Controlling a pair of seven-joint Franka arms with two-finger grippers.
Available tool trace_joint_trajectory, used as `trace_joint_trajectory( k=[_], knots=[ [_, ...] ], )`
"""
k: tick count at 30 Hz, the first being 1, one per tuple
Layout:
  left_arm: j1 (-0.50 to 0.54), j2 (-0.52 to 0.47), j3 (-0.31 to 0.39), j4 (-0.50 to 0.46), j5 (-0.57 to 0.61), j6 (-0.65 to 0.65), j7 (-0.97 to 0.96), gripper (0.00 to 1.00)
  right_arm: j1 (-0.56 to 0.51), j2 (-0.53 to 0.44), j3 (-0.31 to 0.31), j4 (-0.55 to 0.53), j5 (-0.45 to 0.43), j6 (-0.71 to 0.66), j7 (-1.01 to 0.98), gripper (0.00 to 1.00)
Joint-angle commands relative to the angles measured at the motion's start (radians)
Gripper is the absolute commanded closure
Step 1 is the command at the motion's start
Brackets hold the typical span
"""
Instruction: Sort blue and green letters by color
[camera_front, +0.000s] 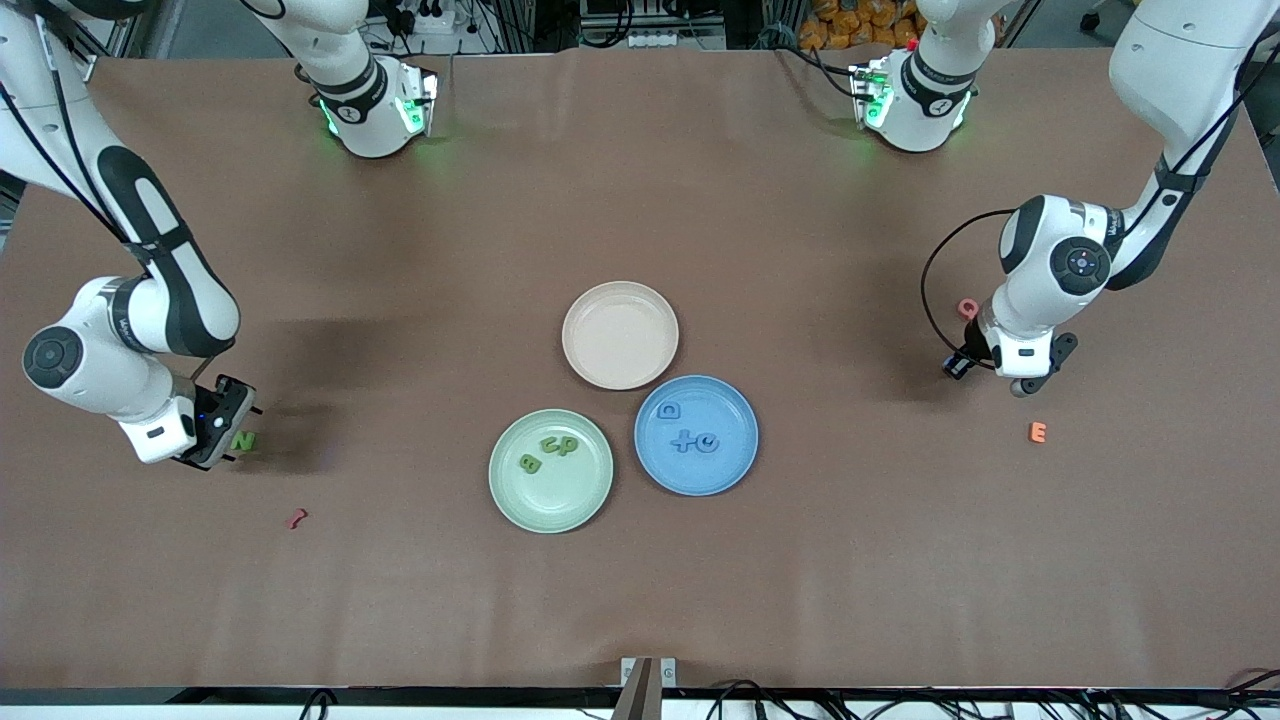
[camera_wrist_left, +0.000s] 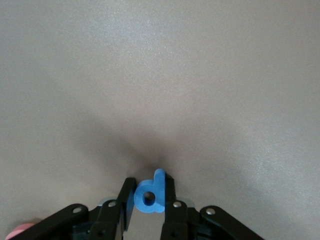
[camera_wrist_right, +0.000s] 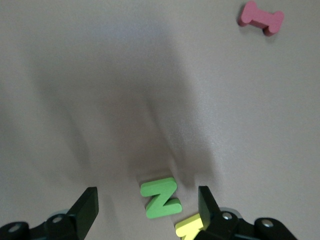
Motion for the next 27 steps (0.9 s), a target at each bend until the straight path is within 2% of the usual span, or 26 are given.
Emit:
trace_joint_trajectory(
  k=[1, 7, 12, 14, 18, 27],
  knots=[
    [0.006, -0.013, -0.007, -0.011, 0.028, -0.002, -0.047, 0.85, -0.015, 0.012, 0.015, 0.004, -0.024, 0.019, -0.011, 0.13],
    [0.003, -0.016, -0.064, 0.048, 0.028, -0.026, -0.103, 0.85, -0.016, 0.030, 0.015, 0.015, -0.025, 0.030, -0.011, 0.15],
    [-0.001, -0.005, -0.152, 0.151, 0.027, -0.130, -0.177, 0.85, -0.016, 0.036, 0.015, 0.021, -0.025, 0.036, -0.011, 0.17],
    [-0.033, 0.008, -0.175, 0.205, 0.025, -0.178, -0.220, 0.85, -0.016, 0.036, 0.015, 0.021, -0.025, 0.036, -0.013, 0.18],
    [-0.145, 0.058, -0.172, 0.286, 0.028, -0.238, -0.266, 0.85, -0.018, 0.036, 0.015, 0.021, -0.025, 0.036, -0.013, 0.21],
    [-0.326, 0.160, -0.167, 0.446, 0.036, -0.241, -0.293, 0.85, -0.018, 0.044, 0.011, 0.023, -0.024, 0.045, -0.028, 0.28]
  ],
)
